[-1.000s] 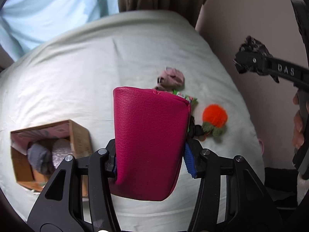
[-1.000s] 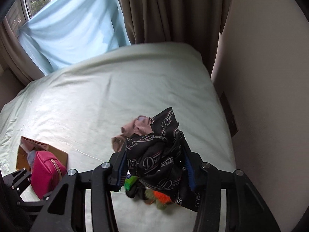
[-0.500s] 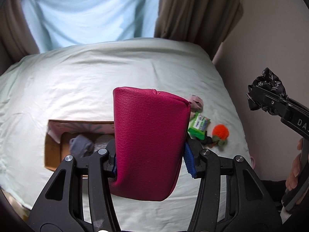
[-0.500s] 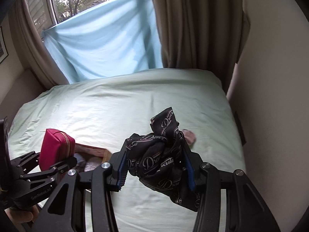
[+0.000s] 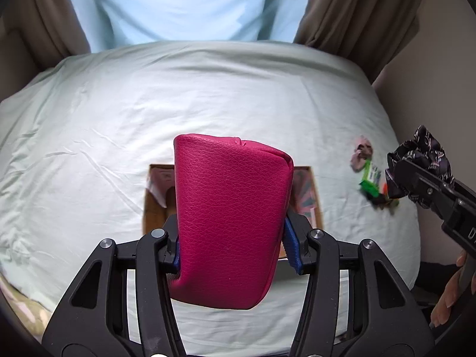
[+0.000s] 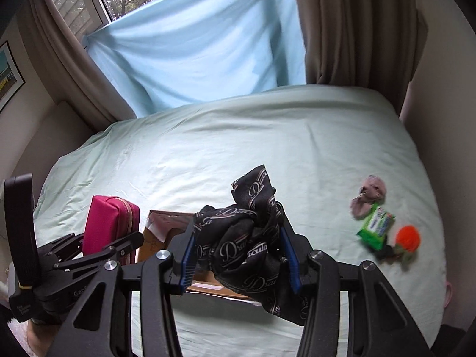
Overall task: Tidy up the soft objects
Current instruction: 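Carry the pink pouch and black scrunchie over the box with both tools, then release the pouch and scrunchie into the box and lift both tools, then move both tools toward the remaining wipes pack and orange pompom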
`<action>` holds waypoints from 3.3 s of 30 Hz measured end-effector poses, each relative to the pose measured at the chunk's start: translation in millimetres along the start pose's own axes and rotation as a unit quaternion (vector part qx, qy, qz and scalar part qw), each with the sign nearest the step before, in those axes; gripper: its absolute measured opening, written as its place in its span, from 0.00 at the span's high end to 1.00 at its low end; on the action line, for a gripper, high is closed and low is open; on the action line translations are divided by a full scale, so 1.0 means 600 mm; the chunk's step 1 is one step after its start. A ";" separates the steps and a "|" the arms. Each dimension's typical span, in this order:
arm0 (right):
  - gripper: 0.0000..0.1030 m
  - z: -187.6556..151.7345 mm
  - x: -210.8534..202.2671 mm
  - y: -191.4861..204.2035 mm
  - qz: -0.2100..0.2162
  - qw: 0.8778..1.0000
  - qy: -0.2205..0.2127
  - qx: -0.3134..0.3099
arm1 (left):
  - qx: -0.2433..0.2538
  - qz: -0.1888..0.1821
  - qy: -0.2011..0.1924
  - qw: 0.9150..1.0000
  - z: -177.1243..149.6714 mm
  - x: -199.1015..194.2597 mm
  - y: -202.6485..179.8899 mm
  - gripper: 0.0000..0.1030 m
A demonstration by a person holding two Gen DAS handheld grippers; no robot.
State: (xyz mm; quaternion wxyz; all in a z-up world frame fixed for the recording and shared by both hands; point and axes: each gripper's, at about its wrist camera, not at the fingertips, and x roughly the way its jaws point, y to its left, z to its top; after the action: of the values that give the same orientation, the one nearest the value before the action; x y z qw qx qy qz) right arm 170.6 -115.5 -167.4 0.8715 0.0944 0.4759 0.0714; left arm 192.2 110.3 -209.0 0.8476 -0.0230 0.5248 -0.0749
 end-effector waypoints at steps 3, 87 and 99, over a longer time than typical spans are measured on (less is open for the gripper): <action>0.57 -0.012 0.047 0.034 -0.006 1.000 0.021 0.006 | 0.000 -0.004 0.025 1.000 0.002 0.039 0.051 0.54; 0.06 -0.104 -0.065 0.123 -0.064 0.996 -0.061 -0.020 | 0.016 0.018 -0.087 0.996 -0.083 -0.175 0.124 0.01; 0.06 -0.112 -0.204 0.051 -0.103 0.983 -0.144 -0.036 | -0.002 0.055 -0.159 0.986 -0.120 -0.259 0.003 0.01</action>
State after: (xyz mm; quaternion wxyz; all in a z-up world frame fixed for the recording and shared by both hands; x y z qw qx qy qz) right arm 47.2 -105.7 -95.7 0.9366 0.0228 0.3493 -0.0159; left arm 60.1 138.7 -104.1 0.9231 -0.0073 0.3838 -0.0222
